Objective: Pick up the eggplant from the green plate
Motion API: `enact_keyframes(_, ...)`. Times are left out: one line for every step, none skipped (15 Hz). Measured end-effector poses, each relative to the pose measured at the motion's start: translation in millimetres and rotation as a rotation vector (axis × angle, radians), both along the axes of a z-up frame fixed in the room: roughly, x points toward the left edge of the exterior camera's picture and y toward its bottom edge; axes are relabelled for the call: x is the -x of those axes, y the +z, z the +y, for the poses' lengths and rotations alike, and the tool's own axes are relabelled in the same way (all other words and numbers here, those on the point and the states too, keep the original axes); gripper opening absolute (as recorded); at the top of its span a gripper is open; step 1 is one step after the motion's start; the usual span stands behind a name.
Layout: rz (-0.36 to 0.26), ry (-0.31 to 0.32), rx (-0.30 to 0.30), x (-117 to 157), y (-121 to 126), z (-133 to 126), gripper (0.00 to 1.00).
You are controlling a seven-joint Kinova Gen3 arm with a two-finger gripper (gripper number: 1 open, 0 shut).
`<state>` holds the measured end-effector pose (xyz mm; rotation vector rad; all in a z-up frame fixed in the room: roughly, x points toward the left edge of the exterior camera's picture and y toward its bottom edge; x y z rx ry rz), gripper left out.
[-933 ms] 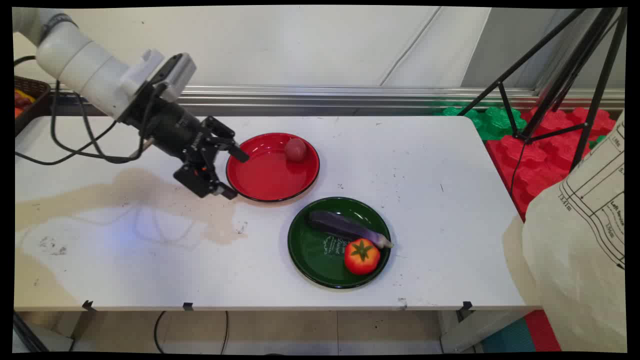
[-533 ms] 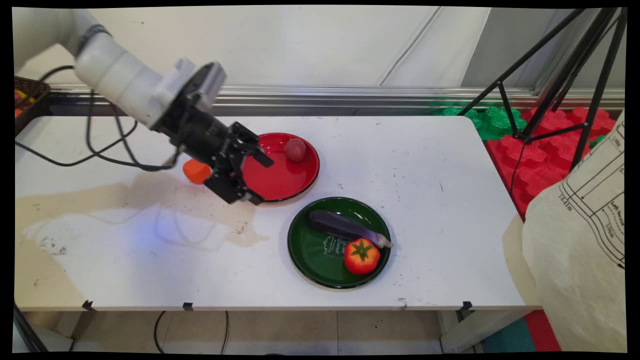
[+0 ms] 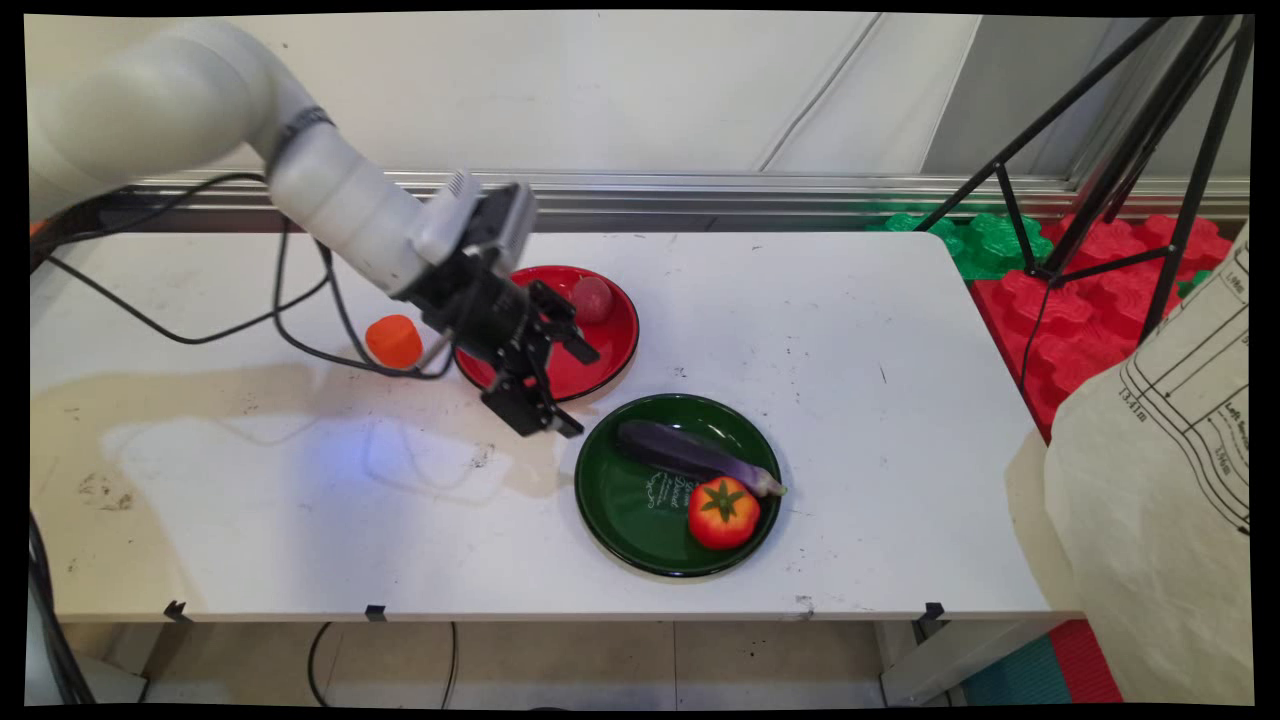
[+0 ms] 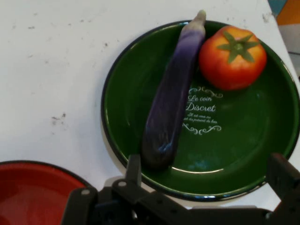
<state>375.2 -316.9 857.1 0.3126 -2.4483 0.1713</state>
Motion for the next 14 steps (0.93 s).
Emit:
enact_keyframes(-0.011, -0.008, -0.001, 4.9, -7.0, -3.5, 1.0)
enact_keyframes(-0.018, -0.013, -0.002, 8.0, -11.5, -5.6, 1.0)
enact_keyframes(-0.028, -0.019, -0.004, 12.4, -18.1, -8.5, 1.0)
enact_keyframes(-0.039, -0.027, -0.006, 17.6, -25.5, -11.8, 1.0)
enact_keyframes(-0.049, -0.036, -0.008, 22.8, -32.7, -14.9, 1.0)
enact_keyframes(-0.058, -0.041, -0.01, 26.9, -38.3, -17.5, 1.0)
enact_keyframes(-0.063, -0.045, -0.011, 29.6, -42.0, -19.2, 1.0)
enact_keyframes(-0.07, -0.05, -0.012, 33.5, -47.1, -21.6, 1.0)
enact_keyframes(-0.078, -0.055, -0.013, 37.7, -52.7, -24.4, 1.0)
enact_keyframes(-0.082, -0.058, -0.014, 40.0, -55.8, -25.8, 1.0)
enact_keyframes(-0.087, -0.061, -0.014, 43.4, -59.9, -28.0, 1.0)
enact_keyframes(-0.093, -0.066, -0.014, 47.0, -64.4, -30.3, 1.0)
enact_keyframes(-0.097, -0.069, -0.013, 50.0, -67.9, -32.3, 1.0)
enact_keyframes(-0.099, -0.072, -0.013, 51.7, -70.0, -33.4, 1.0)
